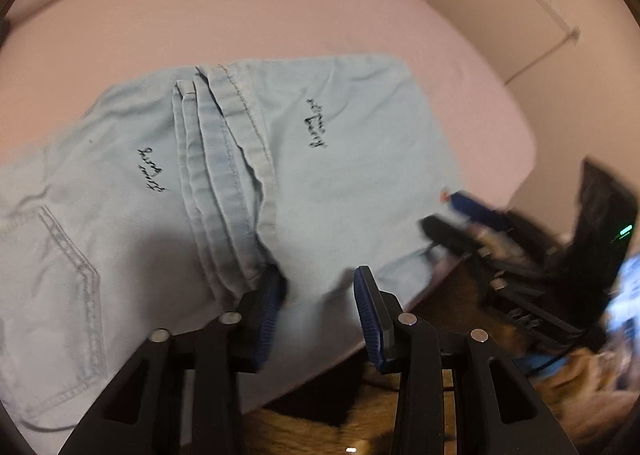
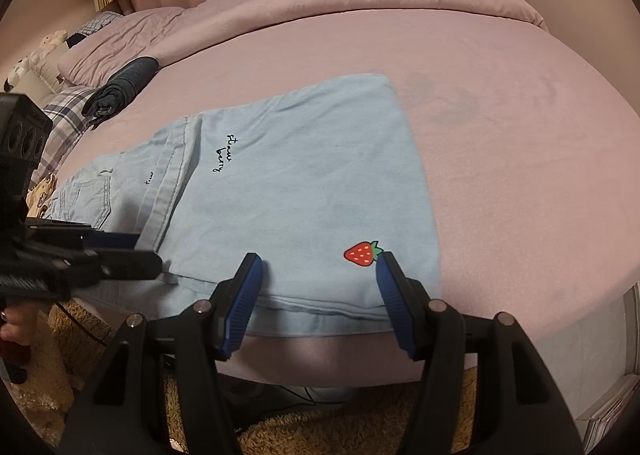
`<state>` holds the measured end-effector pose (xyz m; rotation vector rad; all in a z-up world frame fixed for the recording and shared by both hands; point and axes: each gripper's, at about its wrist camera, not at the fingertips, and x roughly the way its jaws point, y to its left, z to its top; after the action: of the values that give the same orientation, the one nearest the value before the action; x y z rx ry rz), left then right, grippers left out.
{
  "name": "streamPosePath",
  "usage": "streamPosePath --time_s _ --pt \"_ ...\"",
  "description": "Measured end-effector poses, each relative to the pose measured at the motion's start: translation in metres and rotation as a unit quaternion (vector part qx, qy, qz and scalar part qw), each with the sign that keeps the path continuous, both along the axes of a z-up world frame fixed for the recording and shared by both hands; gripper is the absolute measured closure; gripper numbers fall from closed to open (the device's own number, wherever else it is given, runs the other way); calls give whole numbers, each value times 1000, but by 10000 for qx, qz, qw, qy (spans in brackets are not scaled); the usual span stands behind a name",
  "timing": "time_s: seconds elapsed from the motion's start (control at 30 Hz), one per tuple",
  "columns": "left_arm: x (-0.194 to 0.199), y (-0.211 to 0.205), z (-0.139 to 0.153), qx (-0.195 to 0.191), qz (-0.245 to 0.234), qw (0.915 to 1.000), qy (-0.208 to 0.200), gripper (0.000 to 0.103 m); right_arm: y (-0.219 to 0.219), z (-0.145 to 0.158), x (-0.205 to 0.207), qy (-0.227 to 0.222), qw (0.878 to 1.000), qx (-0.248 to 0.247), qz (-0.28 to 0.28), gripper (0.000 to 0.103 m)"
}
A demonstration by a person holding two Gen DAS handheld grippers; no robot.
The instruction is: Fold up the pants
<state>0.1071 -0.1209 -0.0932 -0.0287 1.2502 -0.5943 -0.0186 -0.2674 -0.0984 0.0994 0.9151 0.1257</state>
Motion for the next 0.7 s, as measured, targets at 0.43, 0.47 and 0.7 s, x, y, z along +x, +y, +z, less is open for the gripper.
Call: streamPosePath --time_s 0.43,0.47,0.7 --pt "4 41 -1 -475 672 9961 312 97 2 -1 1 -3 10000 -71 47 43" --pt "1 44 0 -516 725 9956 298 97 2 -1 1 4 10000 -79 47 43" --pt "-3 73 -3 -819 851 9921 431 97 2 -2 2 22 9999 -116 75 43"
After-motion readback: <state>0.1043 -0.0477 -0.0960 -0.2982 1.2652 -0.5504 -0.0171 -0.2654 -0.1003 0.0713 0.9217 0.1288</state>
